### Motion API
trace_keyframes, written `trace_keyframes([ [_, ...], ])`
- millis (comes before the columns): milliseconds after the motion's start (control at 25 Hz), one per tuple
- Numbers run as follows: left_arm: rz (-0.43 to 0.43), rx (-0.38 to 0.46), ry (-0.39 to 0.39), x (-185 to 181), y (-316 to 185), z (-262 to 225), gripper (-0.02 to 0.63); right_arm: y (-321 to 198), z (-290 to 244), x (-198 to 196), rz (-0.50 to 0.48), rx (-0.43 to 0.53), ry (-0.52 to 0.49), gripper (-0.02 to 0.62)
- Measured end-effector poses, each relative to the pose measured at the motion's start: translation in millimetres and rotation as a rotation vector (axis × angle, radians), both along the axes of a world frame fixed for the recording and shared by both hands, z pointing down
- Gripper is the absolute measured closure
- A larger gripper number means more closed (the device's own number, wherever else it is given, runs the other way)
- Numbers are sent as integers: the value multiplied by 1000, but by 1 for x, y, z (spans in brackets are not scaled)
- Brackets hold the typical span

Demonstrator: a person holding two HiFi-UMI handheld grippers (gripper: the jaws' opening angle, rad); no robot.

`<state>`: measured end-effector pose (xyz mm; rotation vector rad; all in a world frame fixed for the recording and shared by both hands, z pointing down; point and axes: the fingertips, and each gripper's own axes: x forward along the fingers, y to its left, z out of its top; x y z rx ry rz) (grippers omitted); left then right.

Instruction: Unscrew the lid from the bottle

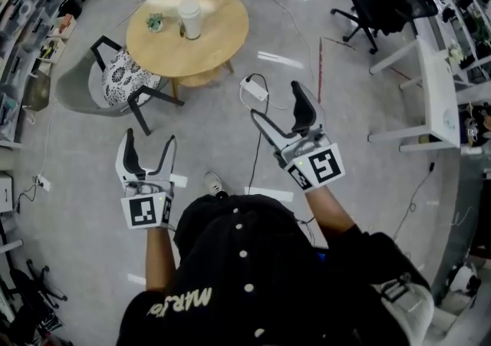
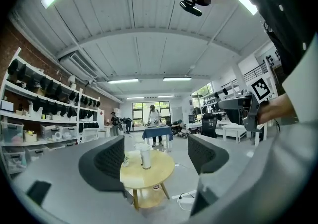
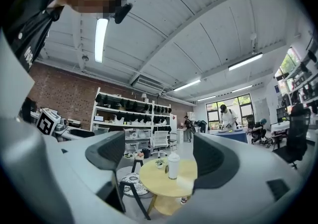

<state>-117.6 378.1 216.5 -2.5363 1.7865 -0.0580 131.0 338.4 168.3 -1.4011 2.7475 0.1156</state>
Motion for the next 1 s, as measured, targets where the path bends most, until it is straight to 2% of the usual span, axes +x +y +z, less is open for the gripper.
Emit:
trace_keyframes([
  [80,30,11,-19,-5,-15,0,225,-12,-1,-7,9,3,-2,175],
  [200,83,38,6,-6,-34,-6,225,-25,-1,-14,22,0,8,173],
  [520,102,-56,-26,-4,-87,28,225,-78,18,-11,41,-40,17,167],
  [720,94,-110,-59,1,-144,43,225,-145,24,-6,27,-53,-2,167],
  [1000,86,-126,-89,12,-248,45,225,-254,30,-14,-45,-58,-1,166],
])
